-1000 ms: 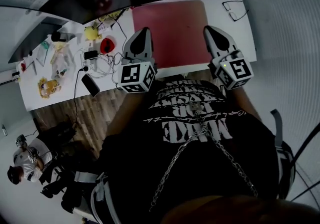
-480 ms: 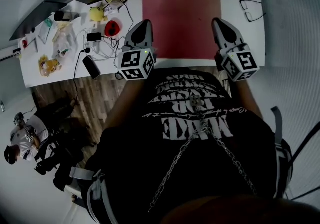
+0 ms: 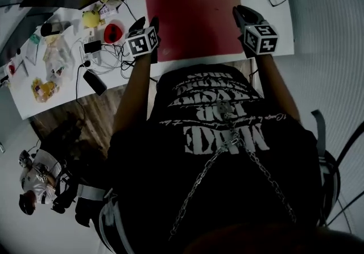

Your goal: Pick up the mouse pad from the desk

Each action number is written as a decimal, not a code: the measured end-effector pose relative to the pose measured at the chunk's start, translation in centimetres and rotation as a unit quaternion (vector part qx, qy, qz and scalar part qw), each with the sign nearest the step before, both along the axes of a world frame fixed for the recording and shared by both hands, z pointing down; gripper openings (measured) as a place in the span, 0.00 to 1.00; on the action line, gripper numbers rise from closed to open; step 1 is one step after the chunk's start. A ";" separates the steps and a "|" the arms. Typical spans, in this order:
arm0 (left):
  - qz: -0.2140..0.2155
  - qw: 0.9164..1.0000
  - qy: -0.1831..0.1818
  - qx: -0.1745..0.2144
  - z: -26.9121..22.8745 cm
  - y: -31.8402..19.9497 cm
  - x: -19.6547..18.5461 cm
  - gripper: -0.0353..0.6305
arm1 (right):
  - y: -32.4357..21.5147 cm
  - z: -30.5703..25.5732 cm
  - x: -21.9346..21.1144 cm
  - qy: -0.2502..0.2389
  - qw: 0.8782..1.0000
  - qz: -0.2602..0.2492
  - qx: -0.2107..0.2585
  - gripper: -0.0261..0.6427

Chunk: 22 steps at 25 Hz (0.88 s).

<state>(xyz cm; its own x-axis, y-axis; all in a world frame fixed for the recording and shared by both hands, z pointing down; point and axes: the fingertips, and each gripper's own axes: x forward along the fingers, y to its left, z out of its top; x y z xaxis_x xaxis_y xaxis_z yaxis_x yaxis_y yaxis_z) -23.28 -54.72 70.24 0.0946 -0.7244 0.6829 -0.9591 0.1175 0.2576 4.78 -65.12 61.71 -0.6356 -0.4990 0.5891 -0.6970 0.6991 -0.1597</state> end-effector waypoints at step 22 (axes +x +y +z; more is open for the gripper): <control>0.038 0.972 -0.019 -0.230 13.0 -0.5 -0.2 0.37 | -4.5 19.4 5.9 0.200 0.961 0.071 -0.178 0.44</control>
